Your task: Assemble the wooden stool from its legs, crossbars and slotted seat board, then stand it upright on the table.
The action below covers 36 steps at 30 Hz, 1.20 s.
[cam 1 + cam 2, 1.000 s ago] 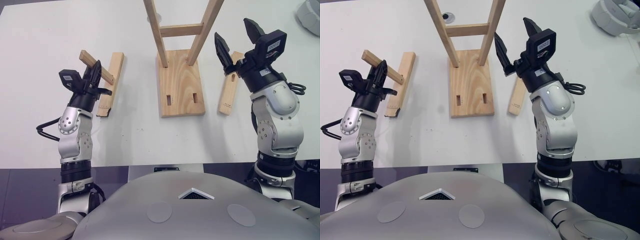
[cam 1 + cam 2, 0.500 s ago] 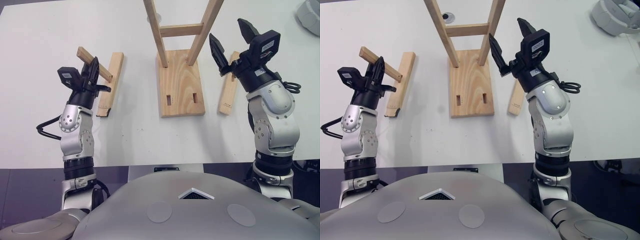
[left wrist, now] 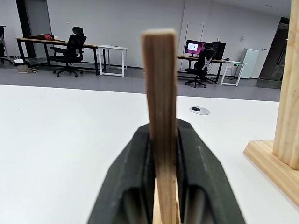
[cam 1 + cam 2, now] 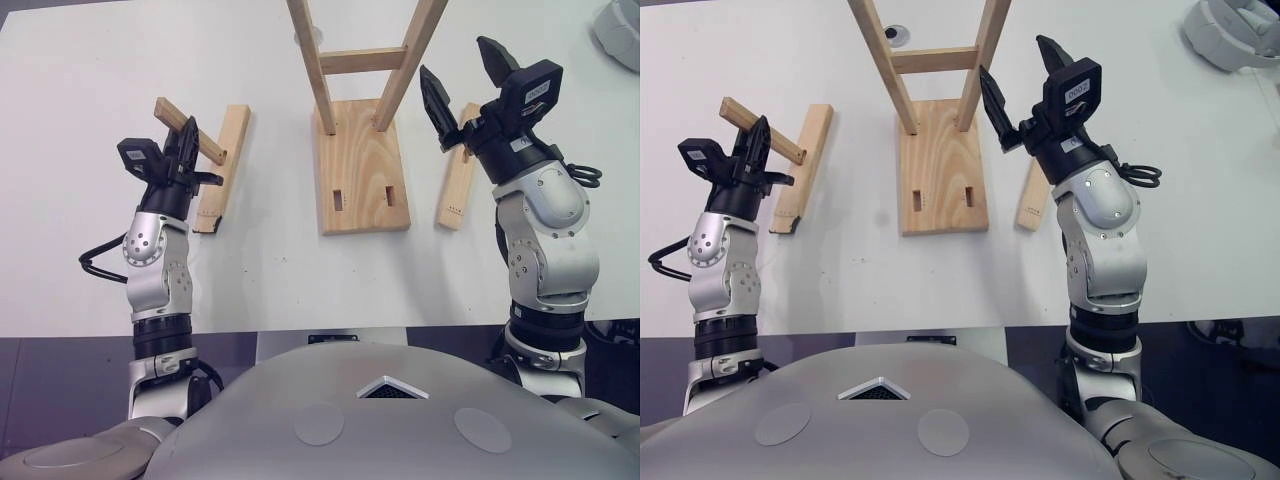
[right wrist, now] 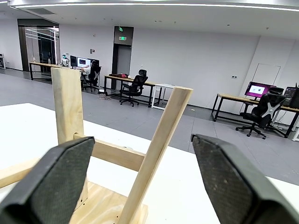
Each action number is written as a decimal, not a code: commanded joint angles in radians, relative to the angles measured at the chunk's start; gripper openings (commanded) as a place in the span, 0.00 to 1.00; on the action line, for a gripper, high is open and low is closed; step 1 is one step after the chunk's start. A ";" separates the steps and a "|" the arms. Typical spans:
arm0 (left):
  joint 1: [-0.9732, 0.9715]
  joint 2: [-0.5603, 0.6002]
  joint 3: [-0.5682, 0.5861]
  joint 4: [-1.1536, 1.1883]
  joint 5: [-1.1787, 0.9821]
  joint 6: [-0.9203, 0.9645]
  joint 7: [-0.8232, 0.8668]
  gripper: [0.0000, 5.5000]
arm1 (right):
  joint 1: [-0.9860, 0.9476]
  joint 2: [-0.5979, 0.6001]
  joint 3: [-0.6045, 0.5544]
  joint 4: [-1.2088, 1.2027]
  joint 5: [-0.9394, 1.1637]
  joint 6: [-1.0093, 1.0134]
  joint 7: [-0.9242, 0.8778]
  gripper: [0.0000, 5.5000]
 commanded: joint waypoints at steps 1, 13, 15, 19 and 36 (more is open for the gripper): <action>0.016 -0.001 -0.005 -0.006 0.020 0.010 0.001 0.07 | -0.002 -0.002 -0.015 0.002 0.013 0.007 -0.005 0.70; 0.009 0.008 -0.024 -0.072 0.036 0.029 -0.002 0.07 | 0.008 0.005 -0.016 0.002 0.012 0.005 -0.013 0.70; 0.009 0.010 -0.014 -0.057 0.037 0.024 -0.001 0.07 | 0.006 0.004 -0.017 0.004 0.012 0.003 -0.012 0.70; 0.006 0.006 -0.002 -0.031 0.041 0.012 0.000 0.07 | -0.006 0.002 -0.018 0.012 0.013 0.001 -0.009 0.70; -0.012 -0.013 -0.005 -0.016 0.047 0.005 0.000 0.07 | -0.013 0.006 -0.016 0.017 0.014 0.000 -0.009 0.70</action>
